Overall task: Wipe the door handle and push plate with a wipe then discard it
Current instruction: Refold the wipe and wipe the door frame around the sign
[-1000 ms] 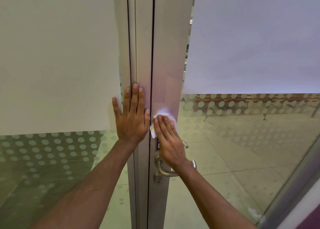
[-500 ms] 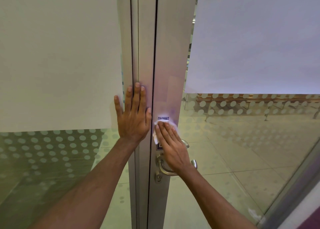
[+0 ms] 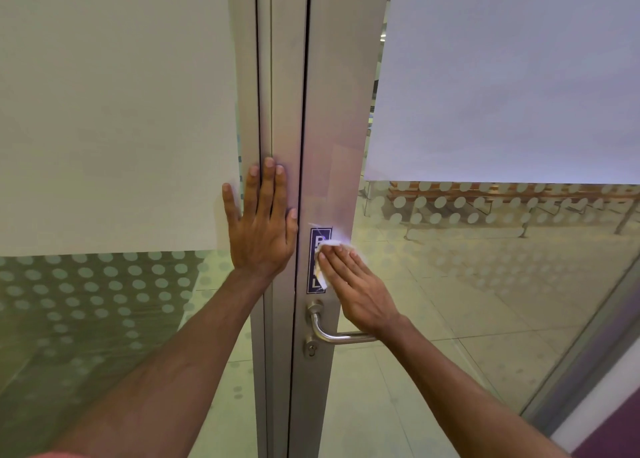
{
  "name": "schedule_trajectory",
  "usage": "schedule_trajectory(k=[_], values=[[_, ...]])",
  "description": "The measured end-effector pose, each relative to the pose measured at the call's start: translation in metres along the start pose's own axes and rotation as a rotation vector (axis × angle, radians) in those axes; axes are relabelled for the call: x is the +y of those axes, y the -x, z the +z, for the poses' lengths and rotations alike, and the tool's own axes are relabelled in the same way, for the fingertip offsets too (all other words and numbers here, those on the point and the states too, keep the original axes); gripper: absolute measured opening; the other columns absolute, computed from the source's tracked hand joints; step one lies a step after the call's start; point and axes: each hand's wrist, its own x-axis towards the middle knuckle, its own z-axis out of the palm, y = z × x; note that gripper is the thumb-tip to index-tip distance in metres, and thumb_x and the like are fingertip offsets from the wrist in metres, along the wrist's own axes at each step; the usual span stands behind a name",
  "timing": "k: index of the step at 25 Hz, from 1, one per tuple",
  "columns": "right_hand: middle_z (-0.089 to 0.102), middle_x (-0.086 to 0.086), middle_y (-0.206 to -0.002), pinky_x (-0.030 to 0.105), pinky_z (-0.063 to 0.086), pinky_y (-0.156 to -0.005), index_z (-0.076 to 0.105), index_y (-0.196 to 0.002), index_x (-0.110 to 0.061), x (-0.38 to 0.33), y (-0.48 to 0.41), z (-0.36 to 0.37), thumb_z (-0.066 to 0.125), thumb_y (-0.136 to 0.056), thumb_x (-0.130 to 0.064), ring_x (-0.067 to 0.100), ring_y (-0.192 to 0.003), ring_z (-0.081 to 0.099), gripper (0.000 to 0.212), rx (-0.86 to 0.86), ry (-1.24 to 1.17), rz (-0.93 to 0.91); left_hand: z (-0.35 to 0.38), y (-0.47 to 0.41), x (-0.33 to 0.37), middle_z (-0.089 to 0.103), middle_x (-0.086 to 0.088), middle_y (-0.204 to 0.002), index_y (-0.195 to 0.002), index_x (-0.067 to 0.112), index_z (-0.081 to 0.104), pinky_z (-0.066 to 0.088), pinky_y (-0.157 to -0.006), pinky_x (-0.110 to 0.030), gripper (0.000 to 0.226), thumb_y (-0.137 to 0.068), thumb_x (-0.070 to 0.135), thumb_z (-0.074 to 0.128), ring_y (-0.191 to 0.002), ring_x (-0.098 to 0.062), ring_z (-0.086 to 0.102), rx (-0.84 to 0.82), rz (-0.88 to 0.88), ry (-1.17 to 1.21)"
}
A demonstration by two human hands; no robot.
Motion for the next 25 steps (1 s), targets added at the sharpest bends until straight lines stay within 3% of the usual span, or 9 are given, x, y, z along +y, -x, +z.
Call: schedule_trajectory(k=[8,10,15,17,21,23,25], values=[[0.000,0.006,-0.161,0.038,0.009,-0.123,0.010,-0.153,-0.009,0.021,-0.066,-0.022,0.043,-0.099,-0.020,0.023,-0.150,0.007,0.064,0.218,-0.036,0.190,0.002,-0.001,-0.001,-0.014,0.000,-0.165,-0.157,0.014,-0.005,-0.013,-0.122,-0.049,0.063,-0.105,0.038,0.021,-0.153,-0.017,-0.012,0.013,0.002,0.009],[0.010,0.009,-0.159,0.040,0.012,-0.123,0.018,-0.151,-0.006,0.016,-0.044,-0.010,0.051,-0.097,-0.019,0.024,-0.149,0.010,0.064,0.199,-0.012,0.115,0.003,0.000,-0.001,-0.003,-0.002,-0.167,-0.157,0.014,-0.005,-0.013,-0.122,-0.049,0.063,-0.105,0.037,0.021,-0.152,-0.017,-0.012,0.007,-0.001,0.006],[0.024,0.006,-0.156,0.035,0.014,-0.122,0.031,-0.149,-0.011,0.019,0.016,-0.001,0.062,-0.085,-0.003,0.017,-0.146,0.019,0.071,-0.066,0.009,-0.181,0.004,0.000,0.001,0.012,-0.010,-0.163,-0.157,0.013,-0.004,-0.014,-0.121,-0.049,0.062,-0.105,0.037,0.020,-0.152,-0.018,-0.012,0.008,-0.001,-0.003],[0.023,0.005,-0.157,0.035,0.012,-0.122,0.027,-0.150,-0.012,0.032,0.004,-0.009,0.058,-0.086,-0.001,0.015,-0.147,0.017,0.072,-0.084,0.034,-0.221,0.004,0.000,0.000,0.013,-0.010,-0.162,-0.157,0.013,-0.004,-0.014,-0.121,-0.049,0.062,-0.105,0.037,0.019,-0.152,-0.017,-0.012,0.008,-0.001,-0.005],[0.031,0.012,-0.156,0.036,0.011,-0.123,0.020,-0.151,-0.008,0.047,-0.048,-0.030,0.029,-0.101,-0.009,0.017,-0.148,0.012,0.052,0.073,0.006,-0.054,0.003,-0.001,0.001,0.012,-0.010,-0.162,-0.157,0.014,-0.006,-0.015,-0.121,-0.048,0.063,-0.104,0.037,0.020,-0.152,-0.016,-0.014,0.021,0.001,-0.008],[0.034,0.014,-0.154,0.037,0.013,-0.123,0.027,-0.150,-0.007,0.044,-0.047,-0.029,0.026,-0.103,-0.013,0.018,-0.148,0.014,0.047,0.087,-0.021,-0.037,0.004,0.000,0.001,0.012,-0.010,-0.162,-0.157,0.014,-0.006,-0.015,-0.121,-0.048,0.064,-0.104,0.037,0.022,-0.152,-0.016,-0.015,0.021,0.004,-0.002],[0.032,0.013,-0.155,0.038,0.015,-0.122,0.028,-0.149,-0.008,0.040,-0.023,-0.018,0.031,-0.101,-0.011,0.018,-0.147,0.015,0.049,-0.008,-0.031,-0.131,0.003,0.000,0.000,0.012,-0.010,-0.162,-0.157,0.014,-0.006,-0.014,-0.121,-0.049,0.064,-0.104,0.037,0.022,-0.152,-0.016,-0.015,0.018,0.003,-0.011]])
